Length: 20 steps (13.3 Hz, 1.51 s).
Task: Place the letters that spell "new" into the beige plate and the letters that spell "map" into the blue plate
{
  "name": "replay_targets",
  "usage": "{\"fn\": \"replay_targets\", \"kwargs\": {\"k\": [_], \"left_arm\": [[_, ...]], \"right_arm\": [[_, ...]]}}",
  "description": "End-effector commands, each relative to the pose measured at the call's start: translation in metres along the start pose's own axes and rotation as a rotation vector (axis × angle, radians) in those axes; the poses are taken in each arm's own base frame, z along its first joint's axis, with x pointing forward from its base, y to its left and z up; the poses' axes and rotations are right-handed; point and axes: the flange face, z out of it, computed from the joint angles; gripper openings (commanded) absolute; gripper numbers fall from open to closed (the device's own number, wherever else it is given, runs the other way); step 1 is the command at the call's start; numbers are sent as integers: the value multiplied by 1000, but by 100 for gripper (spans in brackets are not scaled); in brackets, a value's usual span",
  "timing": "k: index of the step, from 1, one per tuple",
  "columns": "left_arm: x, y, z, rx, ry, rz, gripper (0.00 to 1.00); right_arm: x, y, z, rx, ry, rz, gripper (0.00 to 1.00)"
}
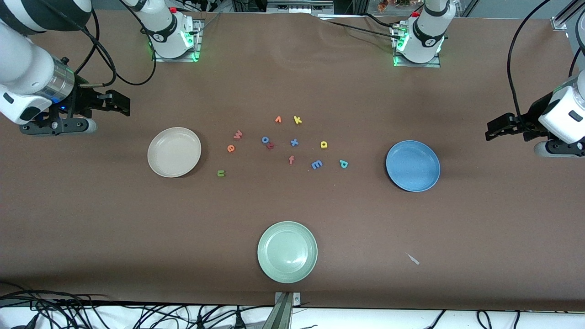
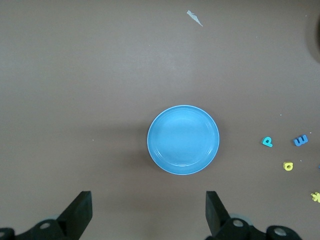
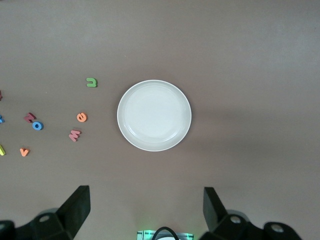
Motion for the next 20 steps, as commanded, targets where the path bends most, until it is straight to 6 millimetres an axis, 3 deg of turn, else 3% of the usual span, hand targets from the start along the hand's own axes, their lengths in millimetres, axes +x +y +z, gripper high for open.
{"fn": "replay_targets", "kwargs": {"k": [1, 20], "left_arm": [[2, -1, -4, -18, -2, 5, 100], [2, -2, -4, -18, 0, 4, 100]], "right_arm": [[-5, 2, -1, 2, 2, -8, 100], [8, -8, 13, 3, 16, -20, 100]]}}
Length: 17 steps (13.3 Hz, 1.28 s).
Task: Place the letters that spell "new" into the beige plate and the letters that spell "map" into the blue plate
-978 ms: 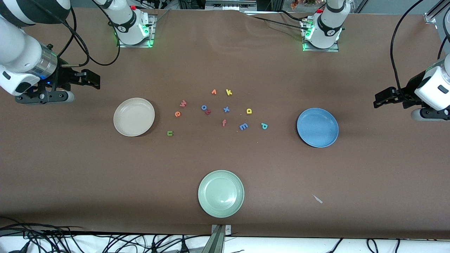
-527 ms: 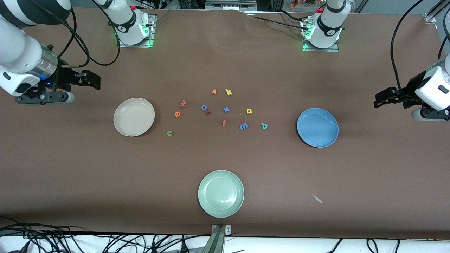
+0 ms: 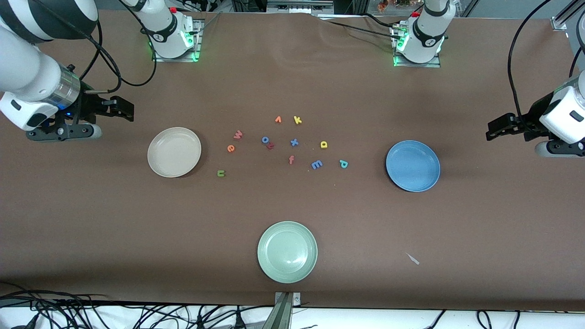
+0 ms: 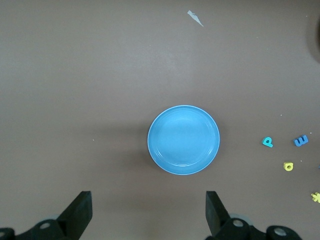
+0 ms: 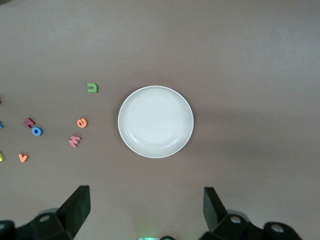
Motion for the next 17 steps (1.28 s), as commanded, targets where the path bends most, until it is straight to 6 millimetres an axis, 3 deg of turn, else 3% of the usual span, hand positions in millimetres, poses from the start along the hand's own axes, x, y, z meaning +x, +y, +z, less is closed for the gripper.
{"fn": "replay_targets", "kwargs": {"k": [1, 17], "left_arm": [[2, -1, -3, -18, -3, 5, 100], [2, -1, -4, -18, 0, 7, 100]], "right_arm": [[-2, -3, 1, 3, 6, -12, 100], [0, -7, 8, 4, 9, -20, 100]]}}
